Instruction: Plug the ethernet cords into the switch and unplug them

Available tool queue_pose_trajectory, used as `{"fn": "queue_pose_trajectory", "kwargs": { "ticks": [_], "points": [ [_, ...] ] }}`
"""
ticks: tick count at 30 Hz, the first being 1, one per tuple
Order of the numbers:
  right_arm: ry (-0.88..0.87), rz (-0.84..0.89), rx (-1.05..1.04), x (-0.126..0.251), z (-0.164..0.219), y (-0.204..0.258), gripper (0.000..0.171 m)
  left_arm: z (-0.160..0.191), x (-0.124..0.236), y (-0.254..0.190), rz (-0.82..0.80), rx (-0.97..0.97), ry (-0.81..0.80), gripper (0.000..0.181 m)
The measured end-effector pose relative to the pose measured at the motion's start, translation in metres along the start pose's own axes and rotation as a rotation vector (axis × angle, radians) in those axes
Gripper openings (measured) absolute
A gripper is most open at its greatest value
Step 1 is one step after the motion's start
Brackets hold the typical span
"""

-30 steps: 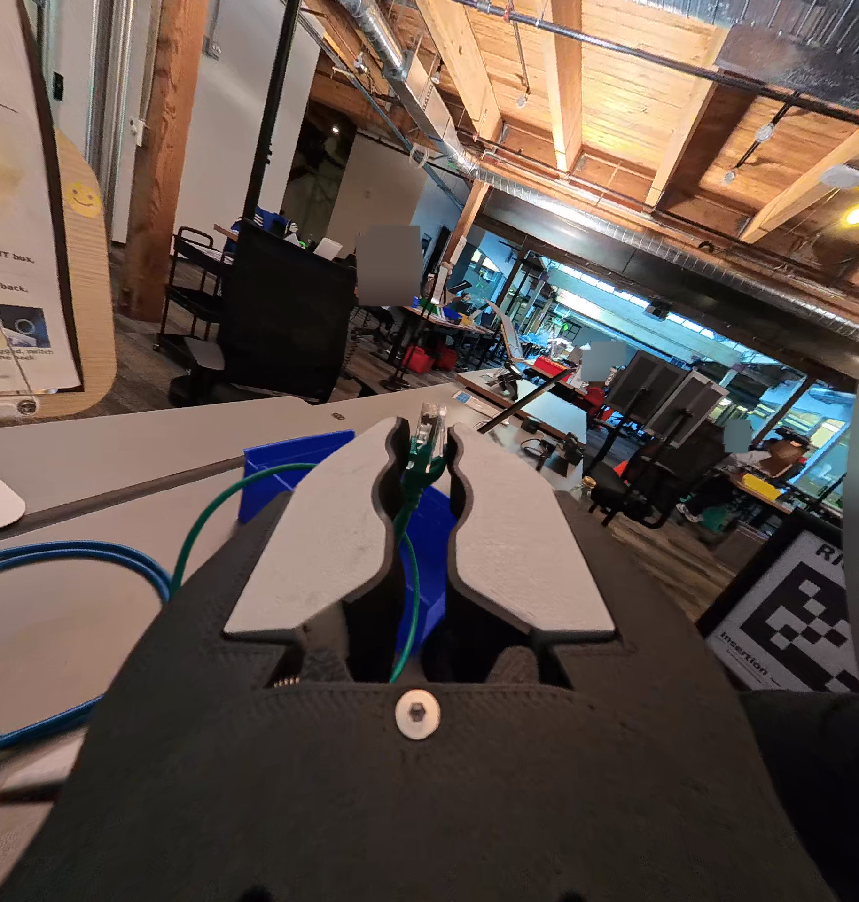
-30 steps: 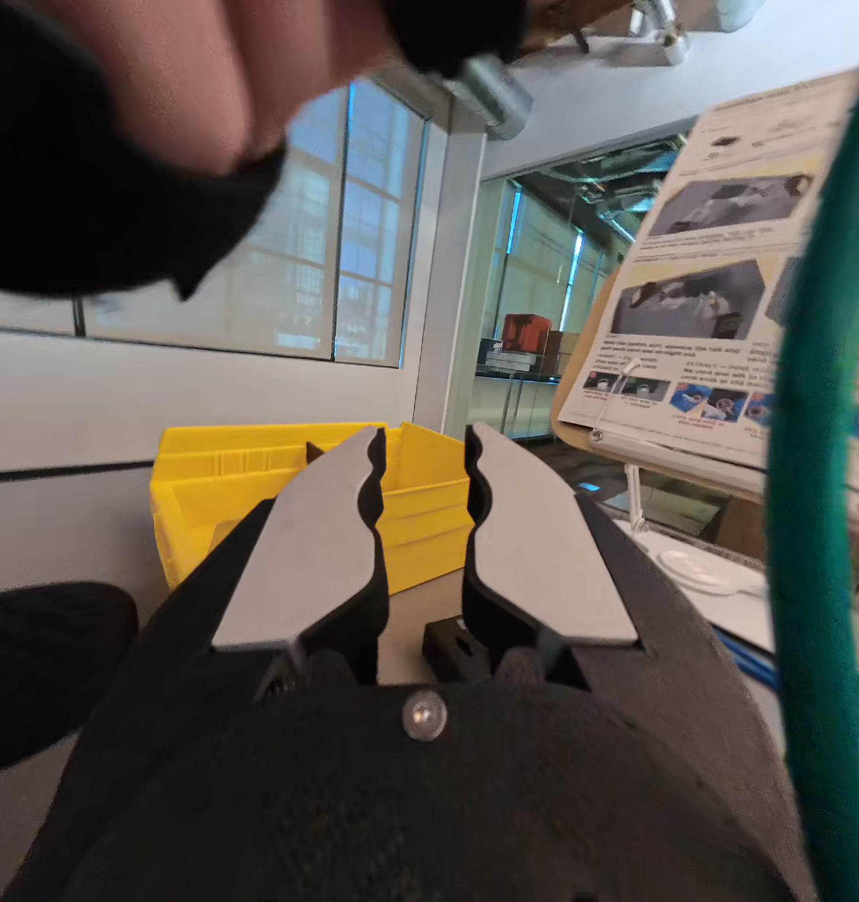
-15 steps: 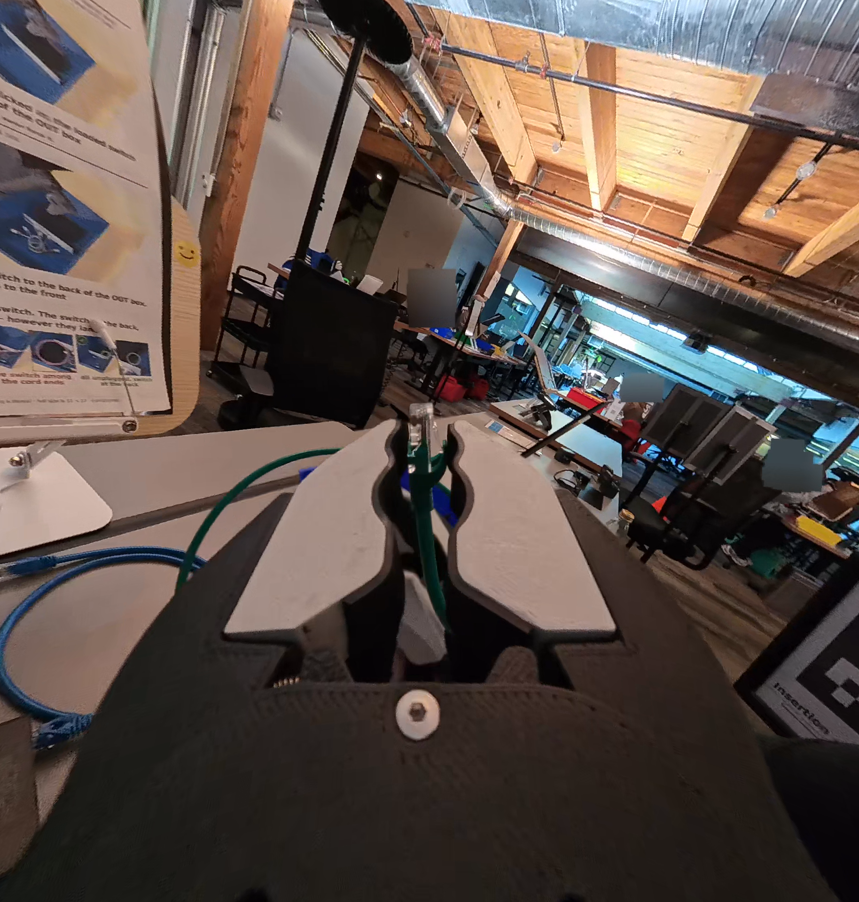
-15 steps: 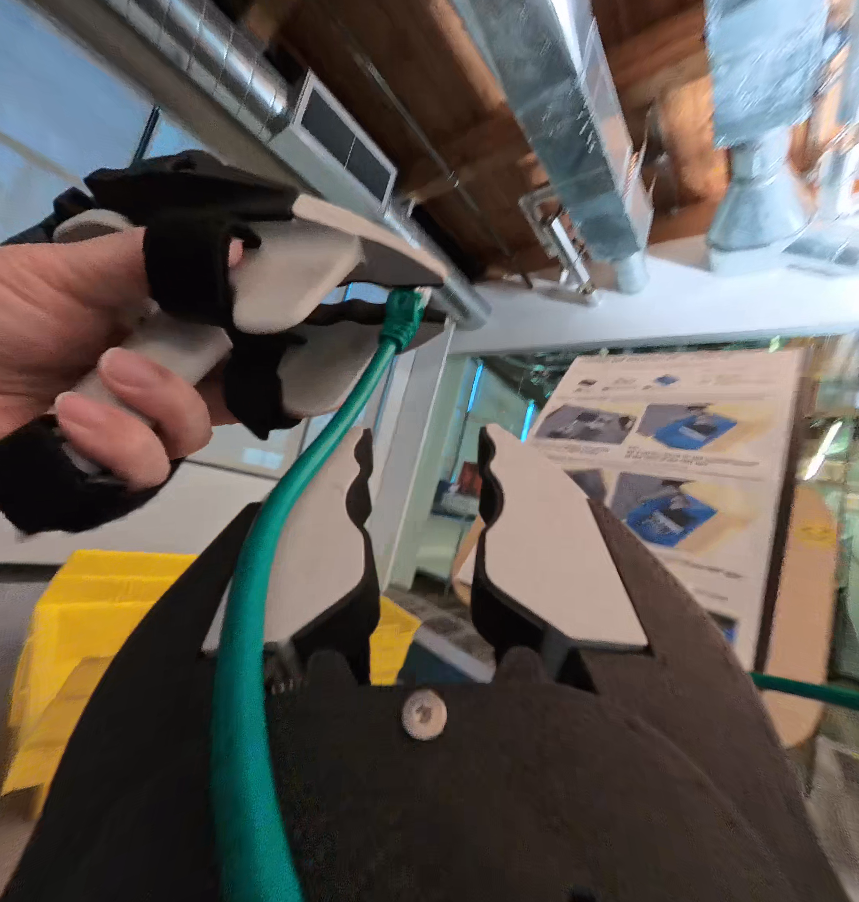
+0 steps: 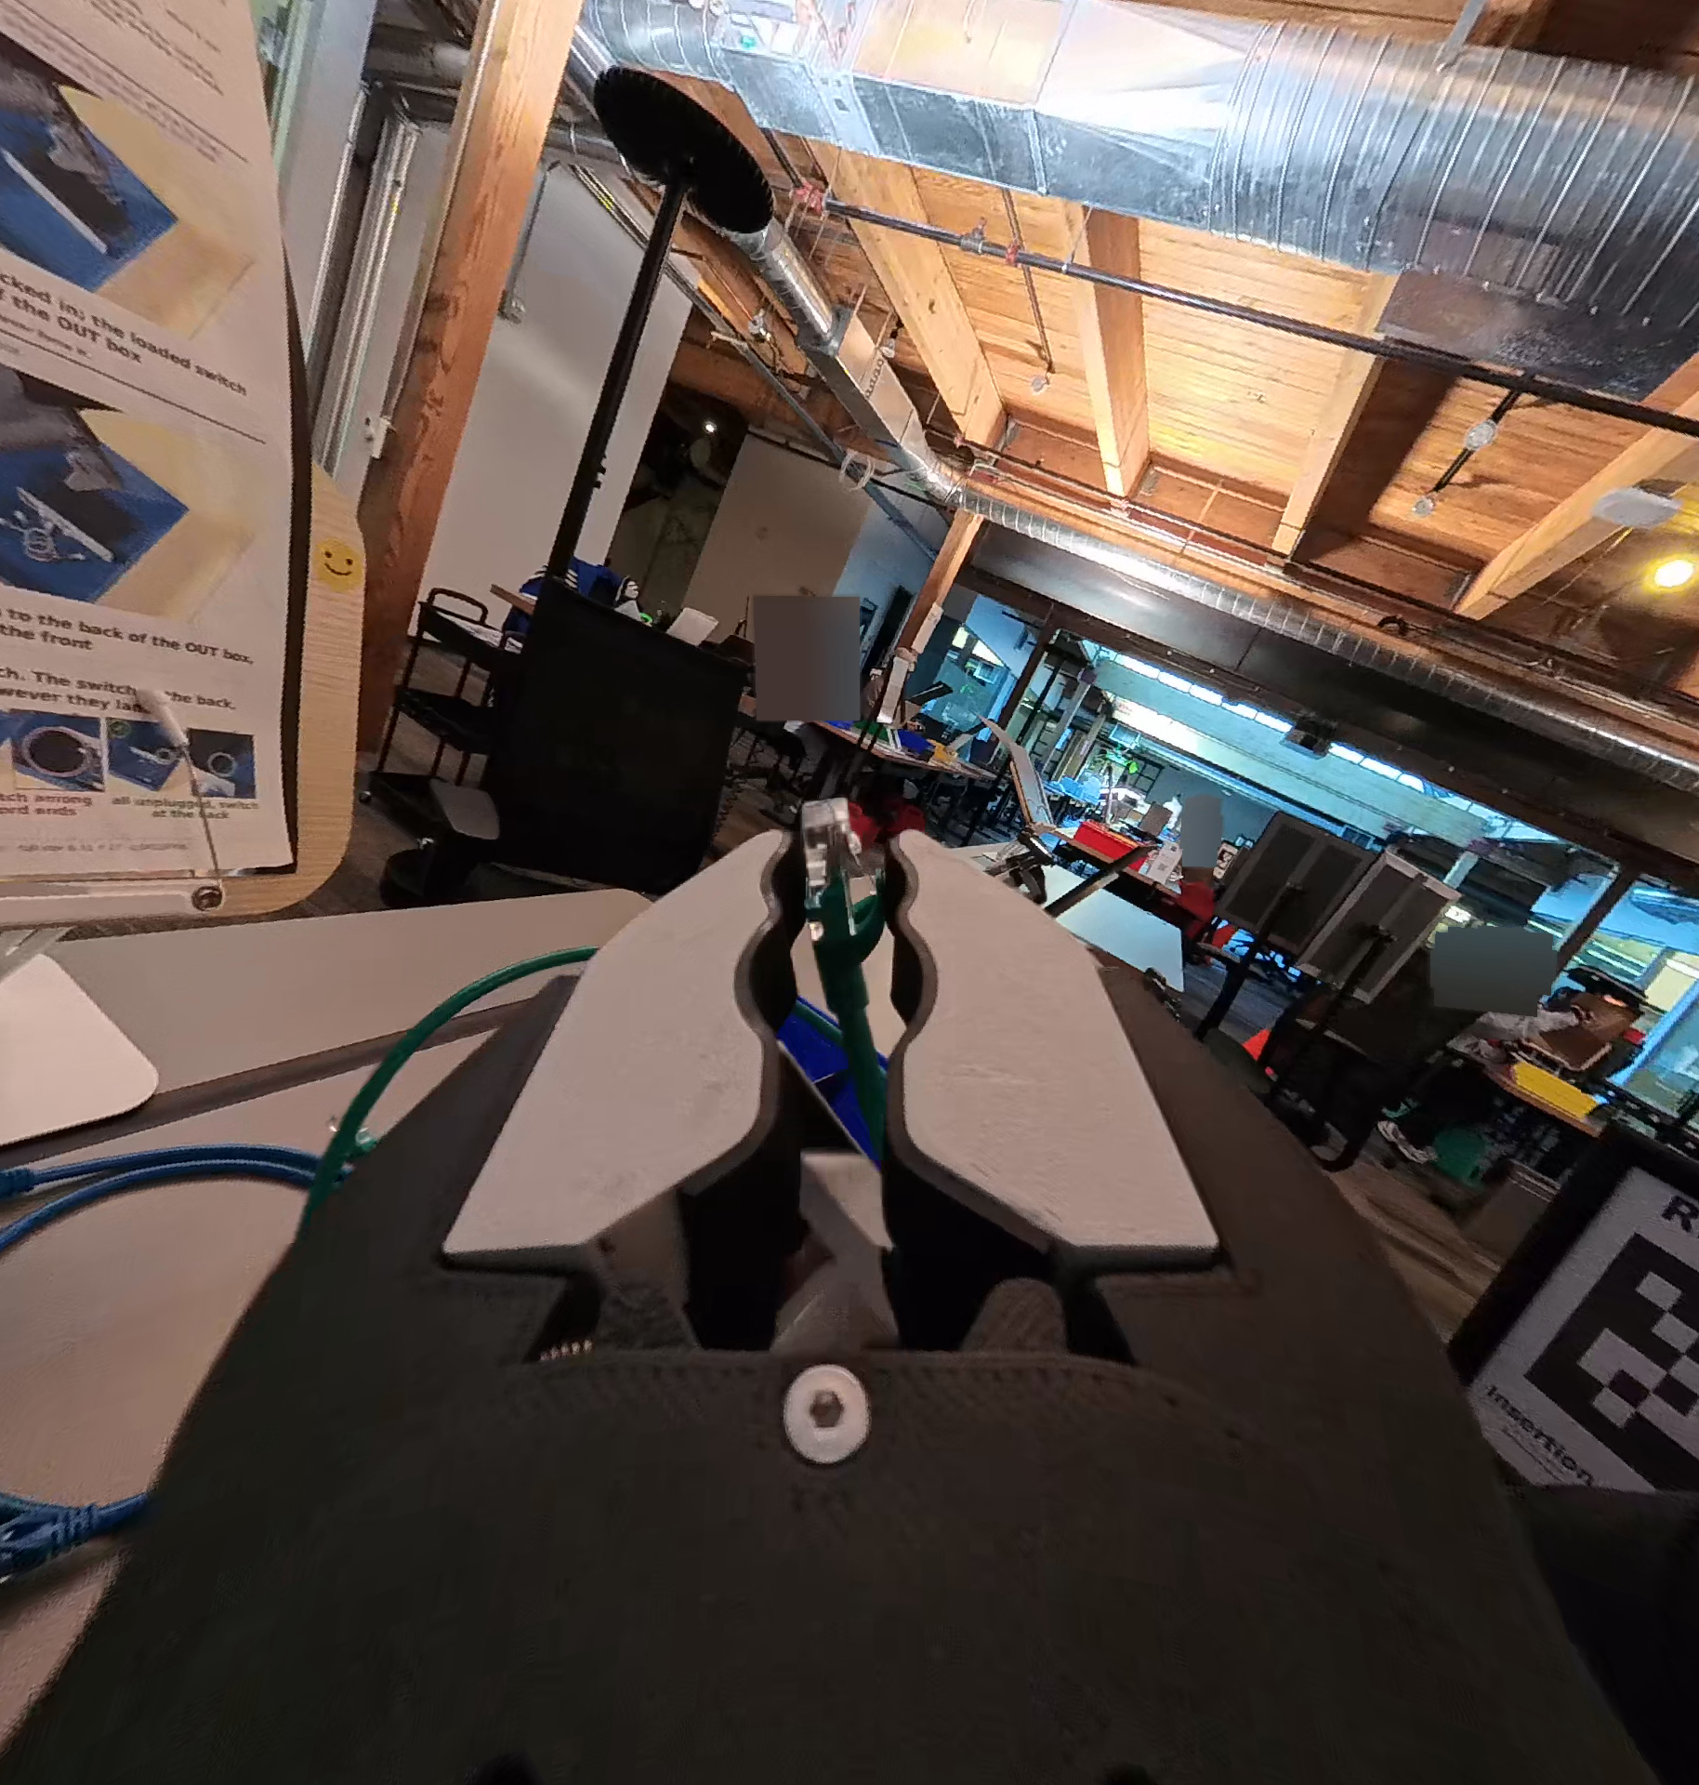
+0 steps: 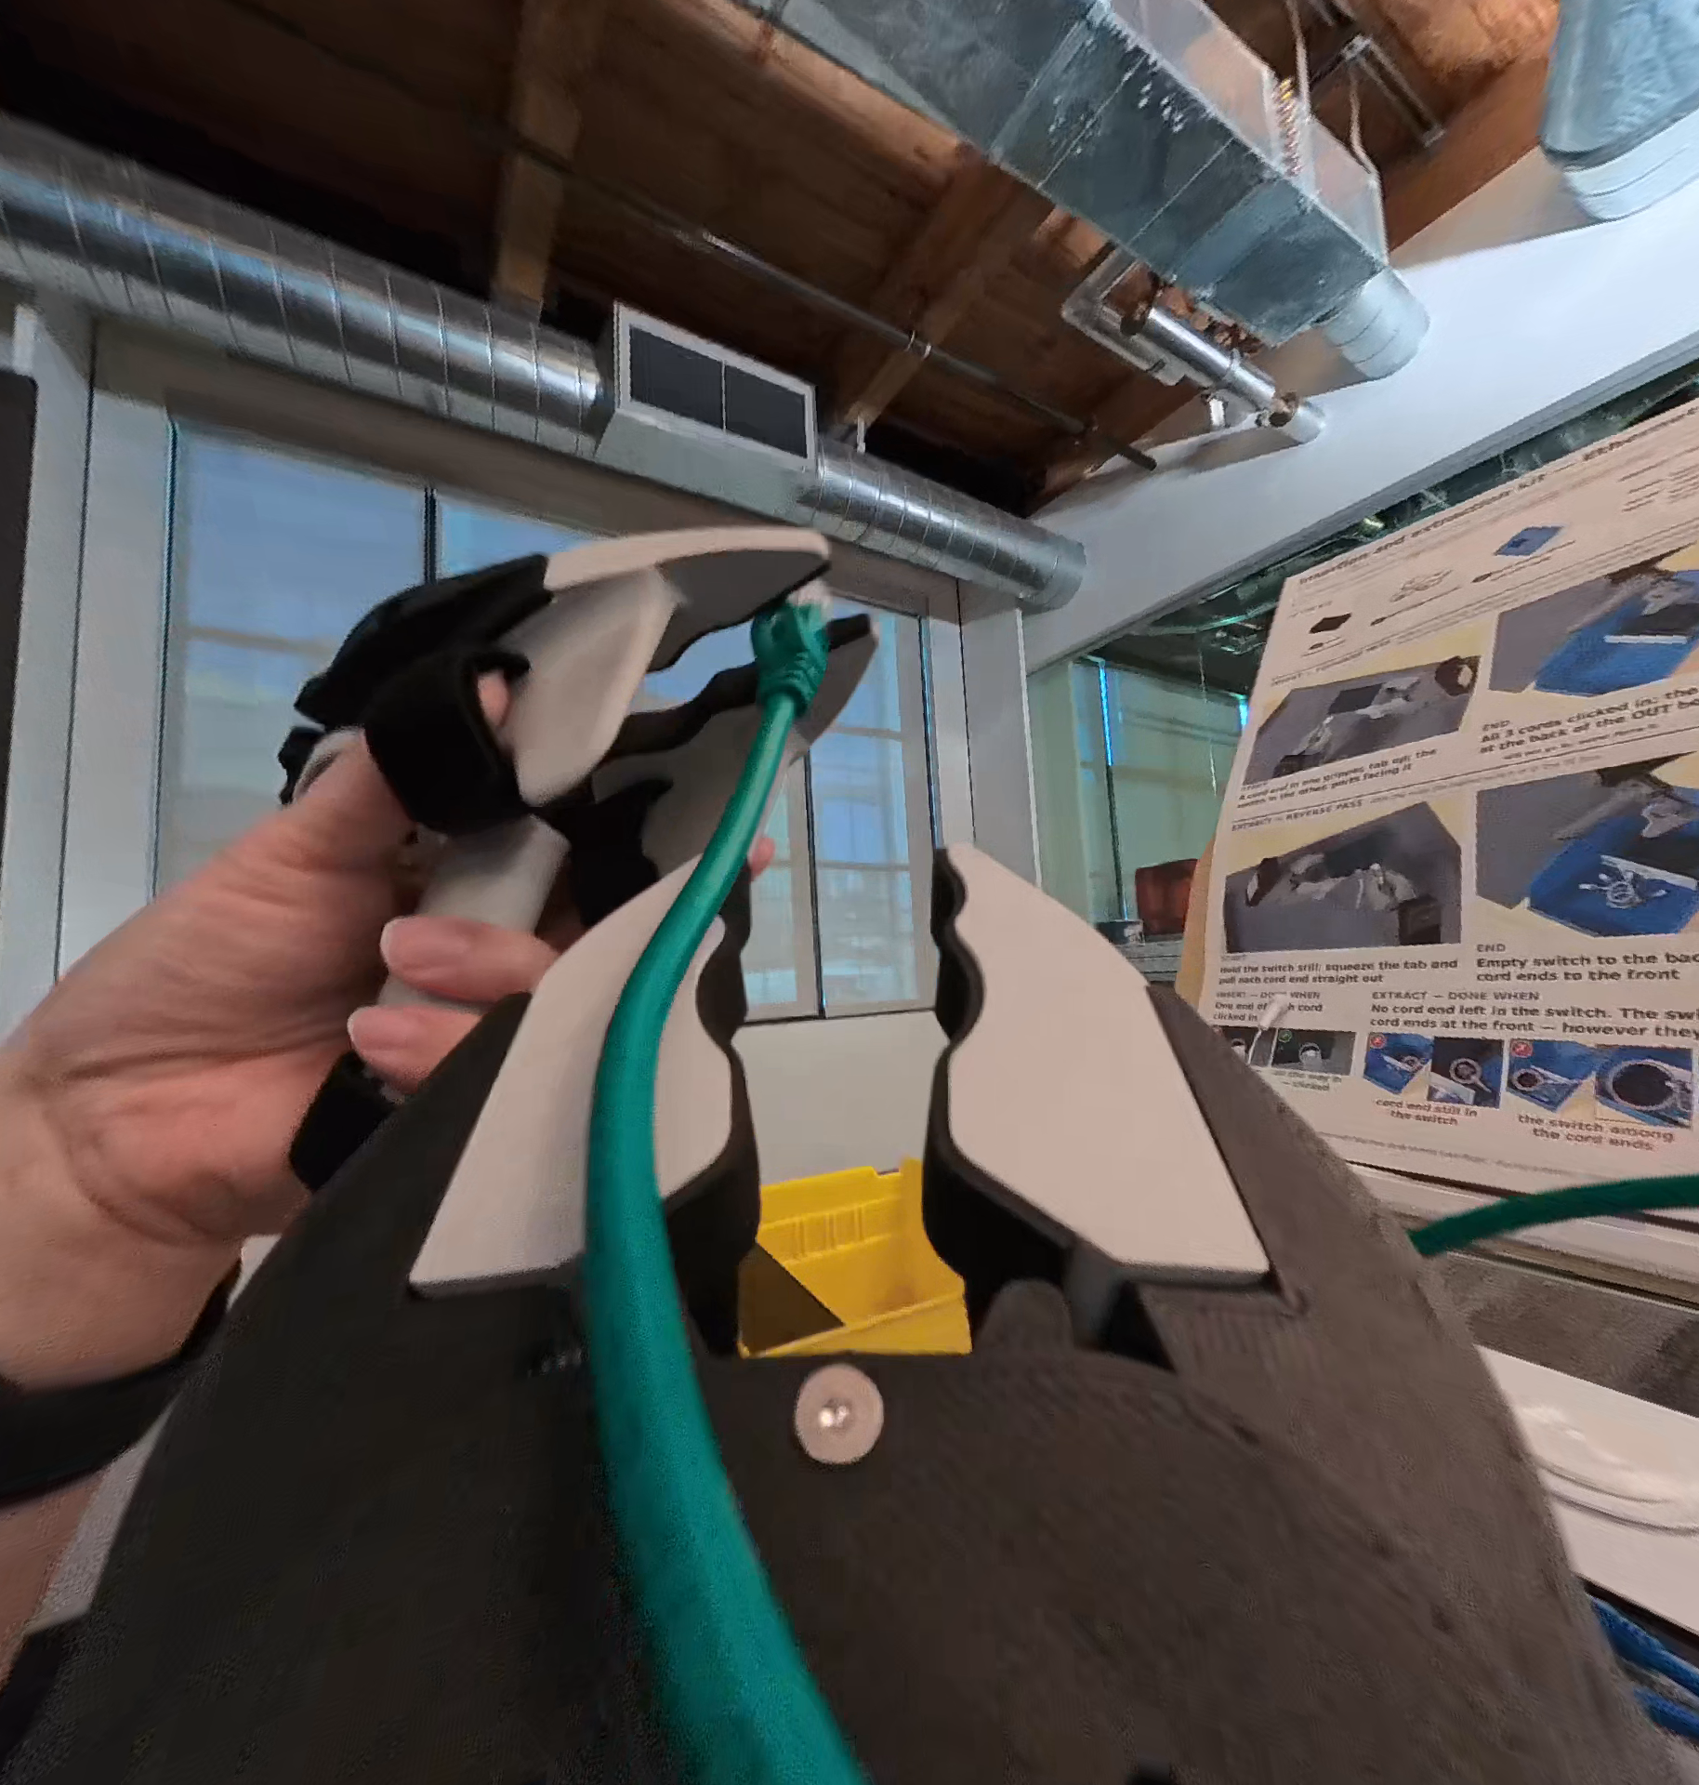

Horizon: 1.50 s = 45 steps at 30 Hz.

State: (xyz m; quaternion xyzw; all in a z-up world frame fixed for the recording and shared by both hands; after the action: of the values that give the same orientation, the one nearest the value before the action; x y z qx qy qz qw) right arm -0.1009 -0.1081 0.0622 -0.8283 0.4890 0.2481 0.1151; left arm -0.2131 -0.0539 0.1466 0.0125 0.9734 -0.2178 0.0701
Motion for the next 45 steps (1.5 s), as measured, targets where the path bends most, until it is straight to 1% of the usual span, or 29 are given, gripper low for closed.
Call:
{"fn": "queue_pose_trajectory", "kwargs": {
  "ticks": [6,8,9,10,12,15,18,22,25,33,36,45],
  "points": [
    [-0.024,0.023,-0.094,0.003,-0.008,-0.009,0.03,0.008,-0.009,-0.001,-0.009,-0.007,0.015,0.015],
    [-0.024,0.002,-0.075,0.003,-0.009,-0.007,0.03,0.014,-0.015,-0.001,-0.016,-0.003,0.026,0.015],
    [-0.032,0.002,-0.048,0.003,-0.011,-0.006,0.031,0.017,-0.018,0.0,-0.024,-0.004,0.037,0.015],
    [-0.043,0.018,-0.02,0.004,-0.013,-0.006,0.025,0.019,-0.021,0.001,-0.021,0.001,0.046,0.015],
    [-0.059,0.048,0.023,0.006,-0.019,-0.009,0.023,0.021,-0.023,0.001,0.0,0.028,0.055,0.015],
    [-0.03,0.053,0.106,0.006,-0.026,-0.011,0.021,0.021,-0.023,0.003,0.001,0.041,0.052,0.015],
    [-0.015,0.04,0.263,0.006,-0.029,-0.01,0.016,0.021,-0.022,0.002,-0.006,0.045,0.057,0.015],
    [0.012,0.029,0.468,0.005,-0.032,-0.007,0.016,0.021,-0.021,0.002,0.001,0.065,0.05,0.015],
    [0.029,0.046,0.565,0.006,-0.032,-0.007,0.015,0.021,-0.02,0.002,0.009,0.073,0.049,0.015],
    [0.034,0.066,0.549,0.007,-0.033,-0.006,0.012,0.02,-0.02,0.001,0.014,0.066,0.045,0.015],
    [0.042,0.075,0.573,0.007,-0.032,-0.006,0.012,0.02,-0.02,0.002,0.008,0.063,0.044,0.015],
    [0.052,0.059,0.571,0.007,-0.031,-0.006,0.011,0.017,-0.017,0.006,0.005,0.074,0.033,0.015]
  ]
}}
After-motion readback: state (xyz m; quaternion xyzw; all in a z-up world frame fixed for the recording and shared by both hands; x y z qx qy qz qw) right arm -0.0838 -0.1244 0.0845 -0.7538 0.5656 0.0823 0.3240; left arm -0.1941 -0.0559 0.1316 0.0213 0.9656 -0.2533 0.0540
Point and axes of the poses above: each gripper's, where its closed fingertips meet, x back along the fingers, z out of its underside, y = z × x across the jaws, the point moved 9 cm from there along x, back along the fingers, and after that the axes turned 8 degrees about y, right-handed, at the moved point
